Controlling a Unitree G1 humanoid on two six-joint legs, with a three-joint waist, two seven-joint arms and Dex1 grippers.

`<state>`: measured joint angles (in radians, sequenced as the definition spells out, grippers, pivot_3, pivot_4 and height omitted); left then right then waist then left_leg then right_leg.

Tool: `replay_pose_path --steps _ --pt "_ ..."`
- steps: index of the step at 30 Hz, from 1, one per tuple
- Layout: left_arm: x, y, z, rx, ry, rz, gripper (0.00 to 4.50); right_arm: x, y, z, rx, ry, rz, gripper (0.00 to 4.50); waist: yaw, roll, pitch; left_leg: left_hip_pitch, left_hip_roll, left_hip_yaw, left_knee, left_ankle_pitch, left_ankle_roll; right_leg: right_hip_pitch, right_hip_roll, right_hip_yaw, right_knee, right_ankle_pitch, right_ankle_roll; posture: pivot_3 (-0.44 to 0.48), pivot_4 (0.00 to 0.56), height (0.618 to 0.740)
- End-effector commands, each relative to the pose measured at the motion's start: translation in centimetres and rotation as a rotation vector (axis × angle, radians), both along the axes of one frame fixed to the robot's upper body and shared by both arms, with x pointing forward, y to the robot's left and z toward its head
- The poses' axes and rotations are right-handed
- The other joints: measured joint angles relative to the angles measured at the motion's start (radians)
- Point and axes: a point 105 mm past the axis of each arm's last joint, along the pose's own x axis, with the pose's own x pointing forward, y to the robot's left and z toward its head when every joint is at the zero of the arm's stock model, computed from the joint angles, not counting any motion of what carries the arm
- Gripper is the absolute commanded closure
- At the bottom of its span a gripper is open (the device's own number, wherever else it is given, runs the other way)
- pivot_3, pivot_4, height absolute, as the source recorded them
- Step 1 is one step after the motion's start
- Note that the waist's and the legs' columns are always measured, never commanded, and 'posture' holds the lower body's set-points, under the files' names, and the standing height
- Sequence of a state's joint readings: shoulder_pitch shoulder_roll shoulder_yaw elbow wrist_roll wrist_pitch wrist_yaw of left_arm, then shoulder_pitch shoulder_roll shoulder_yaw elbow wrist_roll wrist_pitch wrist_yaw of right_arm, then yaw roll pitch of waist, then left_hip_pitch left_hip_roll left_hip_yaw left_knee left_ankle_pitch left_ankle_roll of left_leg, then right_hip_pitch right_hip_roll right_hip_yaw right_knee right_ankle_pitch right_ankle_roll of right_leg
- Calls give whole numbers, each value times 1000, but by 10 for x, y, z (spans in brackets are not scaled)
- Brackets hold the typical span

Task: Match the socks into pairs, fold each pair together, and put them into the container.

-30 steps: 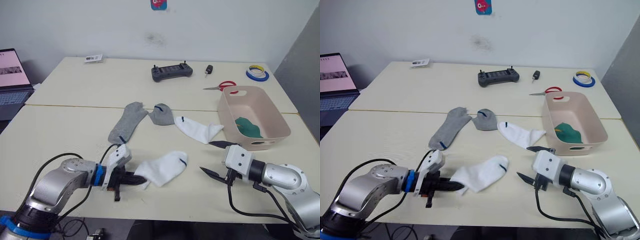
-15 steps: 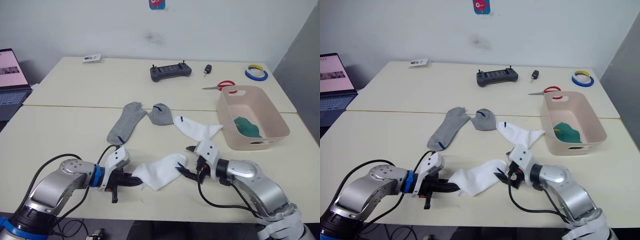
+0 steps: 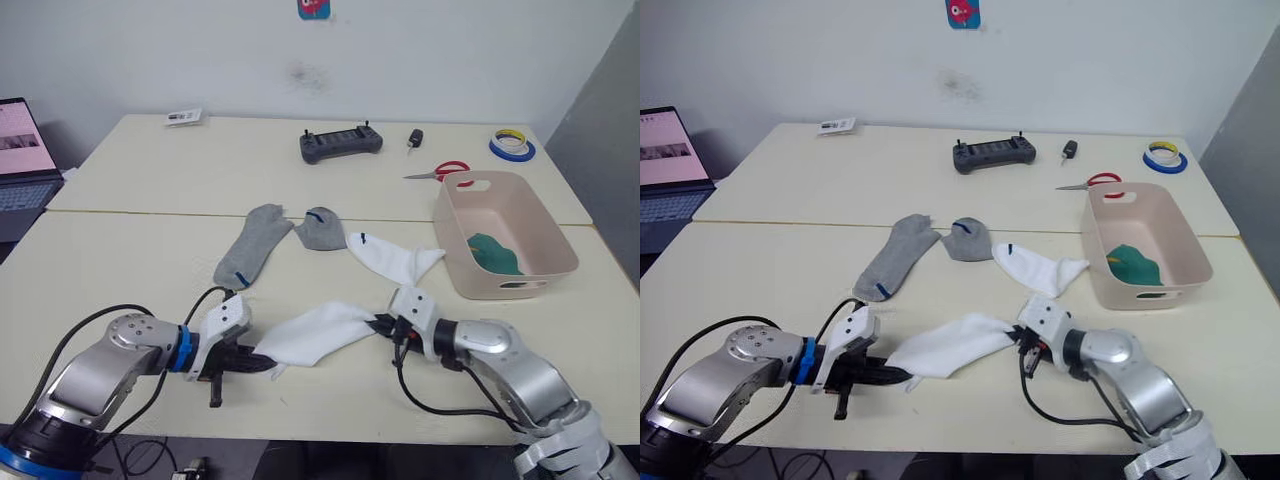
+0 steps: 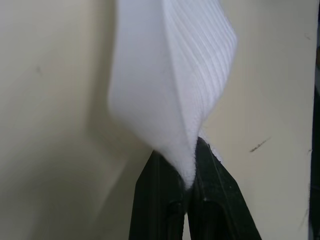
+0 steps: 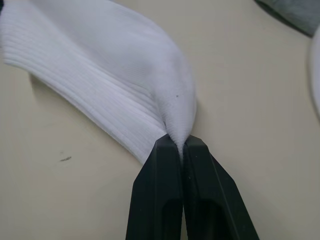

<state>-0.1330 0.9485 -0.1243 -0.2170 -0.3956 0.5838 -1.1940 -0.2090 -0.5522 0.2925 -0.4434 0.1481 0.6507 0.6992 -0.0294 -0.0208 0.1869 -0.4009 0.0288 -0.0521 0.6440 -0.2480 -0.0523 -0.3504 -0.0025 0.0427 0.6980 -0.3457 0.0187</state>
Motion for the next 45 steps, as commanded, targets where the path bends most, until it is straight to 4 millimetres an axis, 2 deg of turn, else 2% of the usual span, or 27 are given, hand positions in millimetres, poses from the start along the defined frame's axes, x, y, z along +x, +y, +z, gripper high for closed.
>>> replay_pose_path --steps 1,7,11,15,22,27,32,37,40,45 --pt "9 7 2 47 -34 5 4500 2 -3 16 4 -73 7 4471 0 0 0 0 0 0 0 0 0 0 0 0 0 0 0 0 150 737" --pt "7 -2 5 -15 16 -22 4500 4 8 16 14 -87 -3 4471 -1 0 0 0 0 0 0 0 0 0 0 0 0 0 0 0 150 737" --pt "21 8 9 10 -90 12 3552 7 6 16 -6 -96 -25 4500 0 0 0 0 0 0 0 0 0 0 0 0 0 0 0 0 150 737" --pt "24 18 17 -12 -128 49 2314 9 -1 18 -30 -99 -38 4500 0 0 0 0 0 0 0 0 0 0 0 0 0 0 0 0 150 737" --pt "14 32 21 -35 -128 135 25 9 -12 22 -58 -106 -64 4500 -2 0 0 -1 0 1 0 0 0 -1 0 0 0 0 0 0 150 737" --pt "7 23 22 -84 -160 150 25 10 -18 21 -76 -105 -85 4500 -2 0 0 0 0 0 0 0 0 -1 0 1 0 0 0 0 150 737" --pt "6 5 28 -124 -282 91 0 9 -24 26 -79 -99 -72 3116 1 0 0 -1 0 0 0 0 0 0 -1 0 0 0 0 0 150 737" --pt "-2 -11 24 -67 -393 -82 0 4 -27 39 -40 -101 -19 1292 0 0 0 0 0 1 0 0 0 0 -1 1 0 0 0 0 150 737" --pt "2 -18 22 -45 -478 -146 0 -5 -22 45 -6 -108 49 229 1 0 0 0 0 0 0 0 0 0 -1 1 0 0 0 0 150 737" --pt "10 -14 20 -22 -529 -150 0 -19 -12 49 20 -121 126 229 0 0 0 -1 0 0 0 0 0 0 0 0 0 0 0 0 150 737"
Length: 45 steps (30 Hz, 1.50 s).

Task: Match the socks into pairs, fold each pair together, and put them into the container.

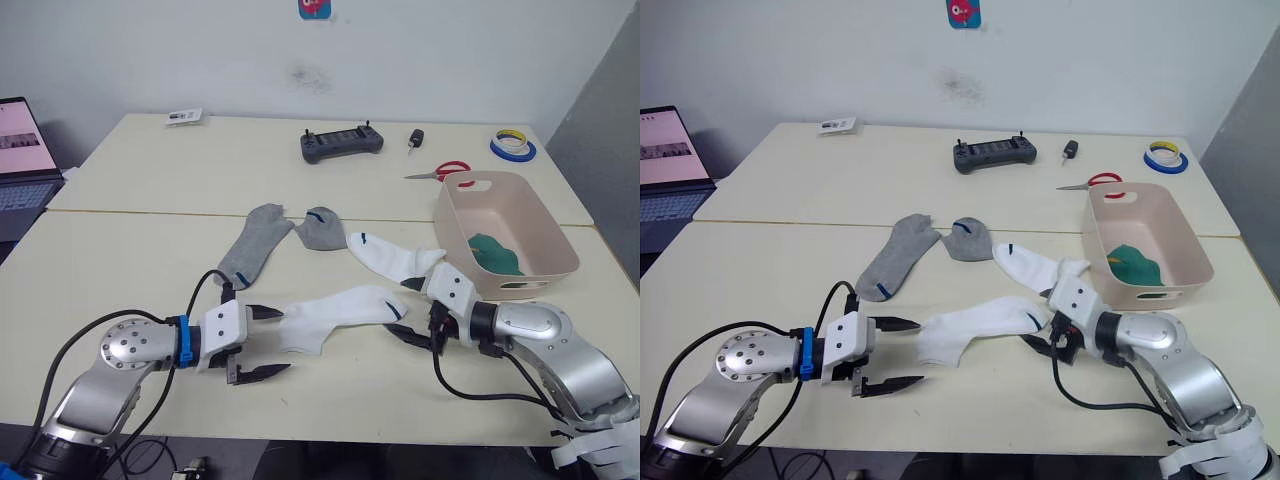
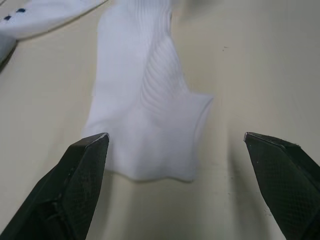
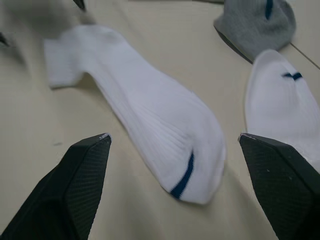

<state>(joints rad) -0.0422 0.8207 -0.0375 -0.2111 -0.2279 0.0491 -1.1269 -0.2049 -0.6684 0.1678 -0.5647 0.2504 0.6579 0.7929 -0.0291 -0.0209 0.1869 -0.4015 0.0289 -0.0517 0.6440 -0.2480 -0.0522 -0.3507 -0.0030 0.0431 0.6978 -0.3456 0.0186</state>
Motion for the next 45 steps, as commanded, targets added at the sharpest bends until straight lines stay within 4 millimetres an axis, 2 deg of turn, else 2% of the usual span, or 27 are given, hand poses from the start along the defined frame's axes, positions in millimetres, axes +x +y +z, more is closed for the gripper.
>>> replay_pose_path --steps 1,9,13,19,24,27,30,35,40,43,45 --pt "3 2 2 9 -39 -8 0 -10 6 13 16 -53 63 229 0 0 0 0 0 0 0 0 0 0 0 0 0 0 0 0 150 737" --pt "2 -5 -9 65 -51 -53 0 -20 10 14 19 -37 112 229 0 0 0 0 0 0 0 0 0 0 0 0 0 0 0 0 150 737" --pt "6 -7 -17 117 -48 -60 855 -21 10 15 18 -40 118 184 0 0 0 0 0 0 0 0 0 0 0 -1 0 0 0 0 150 737" --pt "12 -1 -28 199 -38 -54 2864 -21 10 16 20 -44 116 184 0 0 0 1 0 -1 0 0 0 1 0 -1 0 0 0 0 150 737" --pt "13 7 -24 211 -61 -45 4482 -20 10 18 22 -50 111 184 0 0 0 1 0 0 0 0 0 1 0 -1 0 0 0 0 150 737" --pt "17 16 -16 205 -97 -14 4482 -19 10 19 24 -54 109 184 0 0 0 1 0 -1 0 0 0 1 0 -1 0 0 0 0 150 737" --pt "22 31 0 225 -146 26 4482 -19 10 19 26 -56 109 184 -3 0 0 1 0 -1 0 0 0 1 1 -1 0 0 0 0 150 737" --pt "35 49 46 232 -282 120 4482 -20 11 23 39 -62 120 184 -2 0 0 0 1 -1 0 0 0 0 1 -1 0 0 0 0 150 737" --pt "37 73 120 274 -435 195 4482 -22 20 37 82 -97 172 184 -2 -1 1 0 1 -1 0 0 0 0 1 -2 0 0 0 0 150 737" --pt "37 70 151 317 -480 162 4482 -23 22 42 89 -105 190 184 0 -1 1 0 0 -1 0 0 0 0 1 -2 0 0 0 0 150 737" --pt "38 57 165 331 -480 102 4482 -22 22 45 89 -109 191 184 1 -1 1 0 -1 0 0 0 0 0 1 -3 0 0 0 0 150 737"
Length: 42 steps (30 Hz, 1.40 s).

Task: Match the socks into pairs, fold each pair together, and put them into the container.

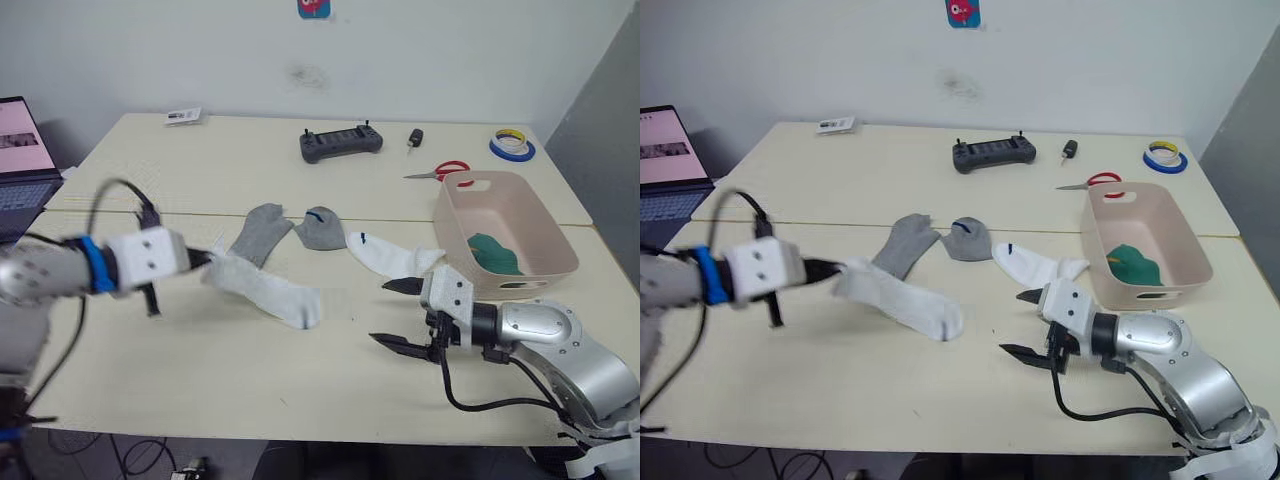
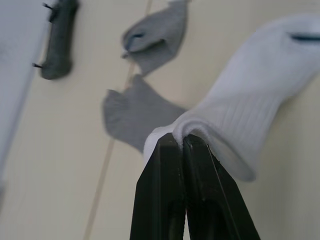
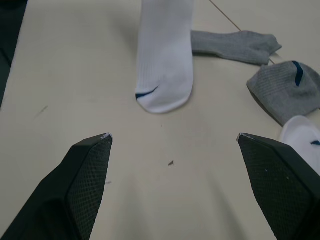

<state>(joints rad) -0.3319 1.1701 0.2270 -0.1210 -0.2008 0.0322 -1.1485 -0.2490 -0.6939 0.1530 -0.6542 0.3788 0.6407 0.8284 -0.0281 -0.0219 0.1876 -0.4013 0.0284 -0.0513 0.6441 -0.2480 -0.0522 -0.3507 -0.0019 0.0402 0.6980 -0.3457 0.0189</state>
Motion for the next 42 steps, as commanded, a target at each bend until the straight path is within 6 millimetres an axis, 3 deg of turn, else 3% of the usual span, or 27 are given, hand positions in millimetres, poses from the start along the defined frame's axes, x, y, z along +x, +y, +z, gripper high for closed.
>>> replay_pose_path --steps 1,5,12,17,20,24,28,31,35,39,42 --pt "-5 -26 19 51 23 -110 4482 -3 2 15 17 -56 27 184 1 0 0 0 -1 0 0 0 0 0 1 0 0 0 0 0 150 737" --pt "-2 -76 1 54 129 -288 4482 -1 -7 14 -14 -58 -2 184 4 1 0 0 -2 1 1 0 0 1 3 0 0 0 0 0 150 737" --pt "-17 -157 -79 45 377 -538 4482 3 -42 13 -134 -75 -112 184 -2 0 0 -1 0 2 1 0 0 -1 5 1 0 0 0 0 150 737" --pt "-23 -195 -126 48 482 -591 4482 3 -69 11 -237 -87 -179 184 -3 0 0 -1 -1 1 1 0 0 0 6 3 0 0 0 0 150 737" --pt "-18 -208 -137 50 486 -576 4482 0 -70 10 -244 -85 -182 184 -2 0 0 -1 -1 1 2 0 0 1 7 3 0 0 0 0 150 737" --pt "-8 -227 -135 -44 469 -536 4482 -3 -69 10 -236 -80 -180 184 -1 0 0 -1 -1 1 2 0 0 1 7 3 0 0 0 0 150 737" --pt "-7 -244 -122 -120 415 -561 3600 -2 -69 9 -240 -76 -170 184 0 0 0 -1 -1 1 2 0 0 1 7 3 0 0 0 0 150 737" --pt "-8 -243 -106 -191 389 -560 2635 -2 -69 9 -246 -78 -160 184 -1 0 0 -1 -1 1 2 0 0 2 7 3 0 0 0 0 150 737" --pt "-9 -222 -87 -257 381 -528 1416 -2 -70 9 -252 -80 -154 184 -3 0 0 0 0 0 2 0 0 2 8 3 0 0 0 0 150 737" --pt "-10 -169 -66 -299 339 -500 188 -3 -65 9 -229 -83 -141 184 -4 0 0 0 1 0 1 0 0 1 8 3 0 0 0 0 150 737" --pt "-11 -128 -79 -165 331 -491 46 -4 -59 8 -212 -76 -121 184 -2 1 0 1 2 0 1 1 0 1 7 3 0 0 0 0 150 737"
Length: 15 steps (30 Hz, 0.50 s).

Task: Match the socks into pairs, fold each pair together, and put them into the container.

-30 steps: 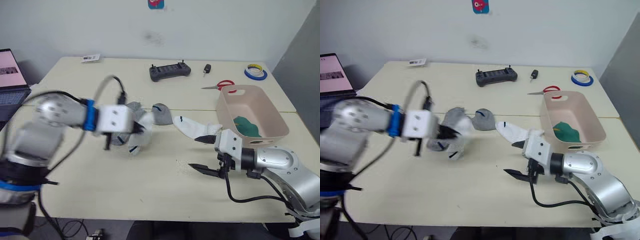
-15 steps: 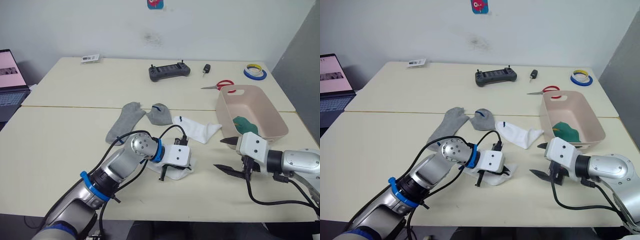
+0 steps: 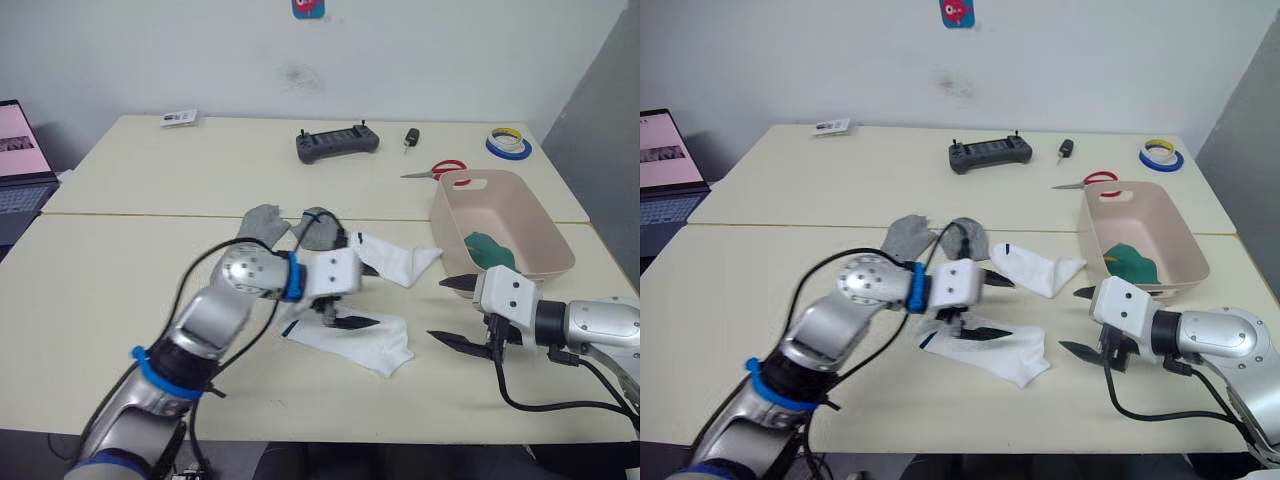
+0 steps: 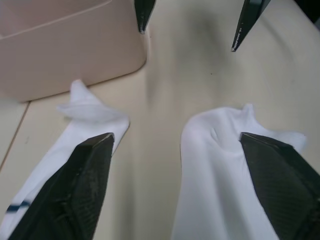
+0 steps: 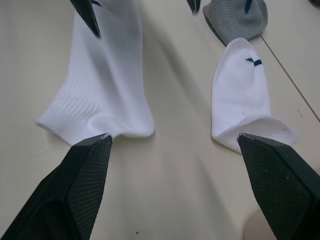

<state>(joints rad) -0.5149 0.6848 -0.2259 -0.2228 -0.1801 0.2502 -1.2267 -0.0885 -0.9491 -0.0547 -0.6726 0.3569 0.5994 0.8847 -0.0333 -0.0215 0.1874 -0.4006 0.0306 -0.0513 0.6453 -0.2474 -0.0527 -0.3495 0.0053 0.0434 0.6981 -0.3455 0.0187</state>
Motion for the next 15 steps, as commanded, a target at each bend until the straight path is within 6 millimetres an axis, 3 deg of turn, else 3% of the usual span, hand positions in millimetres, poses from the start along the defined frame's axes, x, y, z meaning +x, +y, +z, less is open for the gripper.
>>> replay_pose_path --steps 1,6,11,15 --pt "-5 32 1 80 -80 -56 46 -3 8 7 22 -32 38 184 4 0 0 0 0 -1 0 0 0 0 0 0 0 0 0 0 150 737" --pt "-8 74 -26 212 -98 -88 46 -7 17 4 40 -13 68 184 10 0 0 0 -4 1 0 0 0 1 -5 -1 -1 0 0 0 150 737" --pt "-14 87 -53 307 -92 -149 46 -10 20 3 43 -1 78 184 9 0 0 -1 -3 1 0 0 1 1 -6 -1 -1 0 0 0 150 737" --pt "-1 85 -66 355 -186 -141 46 -14 21 2 43 7 79 184 8 0 0 -1 -2 0 0 0 1 0 -6 -2 0 0 0 0 150 737"
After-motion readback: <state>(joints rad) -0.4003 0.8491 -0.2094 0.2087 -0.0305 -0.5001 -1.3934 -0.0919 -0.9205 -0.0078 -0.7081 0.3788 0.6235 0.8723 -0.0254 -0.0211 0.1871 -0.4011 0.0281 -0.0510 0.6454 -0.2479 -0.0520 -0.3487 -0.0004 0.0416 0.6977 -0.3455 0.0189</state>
